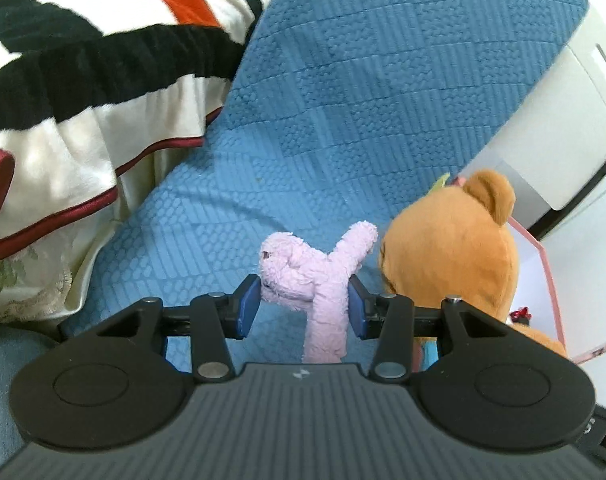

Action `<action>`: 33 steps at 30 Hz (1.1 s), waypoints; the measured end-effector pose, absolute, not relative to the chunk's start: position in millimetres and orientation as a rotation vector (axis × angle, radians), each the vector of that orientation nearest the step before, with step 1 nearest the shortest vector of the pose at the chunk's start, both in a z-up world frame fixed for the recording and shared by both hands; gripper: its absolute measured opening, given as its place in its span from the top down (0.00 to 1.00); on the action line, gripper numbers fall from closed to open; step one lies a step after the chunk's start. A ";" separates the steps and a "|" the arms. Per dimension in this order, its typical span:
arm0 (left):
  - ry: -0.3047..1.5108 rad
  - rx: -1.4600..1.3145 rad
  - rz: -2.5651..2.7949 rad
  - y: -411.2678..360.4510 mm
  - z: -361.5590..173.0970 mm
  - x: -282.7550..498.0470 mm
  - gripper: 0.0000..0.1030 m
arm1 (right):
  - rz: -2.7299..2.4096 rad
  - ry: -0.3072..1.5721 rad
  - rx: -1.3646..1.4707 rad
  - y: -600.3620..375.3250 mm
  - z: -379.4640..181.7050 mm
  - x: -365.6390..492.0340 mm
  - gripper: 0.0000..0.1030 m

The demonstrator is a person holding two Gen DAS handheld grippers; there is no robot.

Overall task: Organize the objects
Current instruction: 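Carry teddy bear with right tool while left tool carries bunny over box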

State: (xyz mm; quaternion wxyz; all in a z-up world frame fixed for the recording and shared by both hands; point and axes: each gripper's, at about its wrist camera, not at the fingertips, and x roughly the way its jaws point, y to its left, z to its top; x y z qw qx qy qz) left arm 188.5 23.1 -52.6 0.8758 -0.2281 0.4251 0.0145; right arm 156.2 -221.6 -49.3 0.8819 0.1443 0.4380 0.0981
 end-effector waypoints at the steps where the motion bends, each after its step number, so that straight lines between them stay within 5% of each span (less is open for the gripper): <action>1: 0.889 -0.471 0.028 19.0 -47.7 189.2 0.50 | 0.206 0.908 0.301 -223.5 -44.1 156.8 0.52; 33: 0.774 -0.370 -0.199 -142.1 87.6 262.8 0.50 | 0.137 0.672 0.374 -365.4 71.6 170.8 0.51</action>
